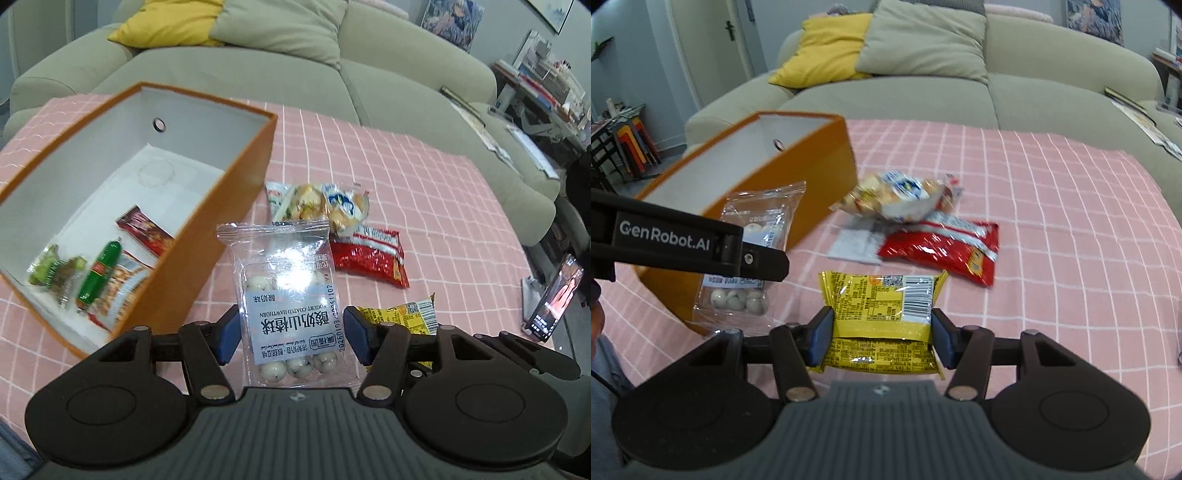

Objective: Organize snacks
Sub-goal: 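Carry both bags over the box and open both tools to drop them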

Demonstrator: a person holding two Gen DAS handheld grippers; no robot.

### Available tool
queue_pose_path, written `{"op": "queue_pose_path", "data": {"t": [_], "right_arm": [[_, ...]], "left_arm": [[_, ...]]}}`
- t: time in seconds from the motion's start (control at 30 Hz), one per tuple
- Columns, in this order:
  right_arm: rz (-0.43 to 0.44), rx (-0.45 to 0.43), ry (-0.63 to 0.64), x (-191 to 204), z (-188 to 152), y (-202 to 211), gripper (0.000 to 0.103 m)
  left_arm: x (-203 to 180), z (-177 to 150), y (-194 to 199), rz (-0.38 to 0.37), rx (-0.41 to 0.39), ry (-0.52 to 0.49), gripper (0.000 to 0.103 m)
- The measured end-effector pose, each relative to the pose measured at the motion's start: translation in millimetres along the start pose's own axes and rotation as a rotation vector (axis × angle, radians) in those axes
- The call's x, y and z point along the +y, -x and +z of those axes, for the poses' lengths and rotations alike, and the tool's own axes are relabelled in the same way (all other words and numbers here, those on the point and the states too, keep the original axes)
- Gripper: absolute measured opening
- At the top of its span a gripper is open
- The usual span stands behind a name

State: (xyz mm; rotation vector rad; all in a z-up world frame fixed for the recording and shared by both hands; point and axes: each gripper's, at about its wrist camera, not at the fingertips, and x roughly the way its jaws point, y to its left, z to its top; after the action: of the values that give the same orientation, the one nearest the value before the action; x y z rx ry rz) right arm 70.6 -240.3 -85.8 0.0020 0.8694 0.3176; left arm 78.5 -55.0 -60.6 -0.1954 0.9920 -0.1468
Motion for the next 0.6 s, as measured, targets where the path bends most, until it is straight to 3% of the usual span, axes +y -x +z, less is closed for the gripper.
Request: {"op": "queue_pose_path", "data": {"t": [0.4, 0.6], "right_arm": [[0.08, -0.092, 0.148, 57, 42, 22, 0.053], [0.132, -0.11, 0.223, 91, 67, 19, 0.053]], "left_arm": [[43, 25, 58, 0.002, -0.109, 0.022, 0.067], [74, 44, 71, 0.041, -0.14, 0.025, 0.067]]}}
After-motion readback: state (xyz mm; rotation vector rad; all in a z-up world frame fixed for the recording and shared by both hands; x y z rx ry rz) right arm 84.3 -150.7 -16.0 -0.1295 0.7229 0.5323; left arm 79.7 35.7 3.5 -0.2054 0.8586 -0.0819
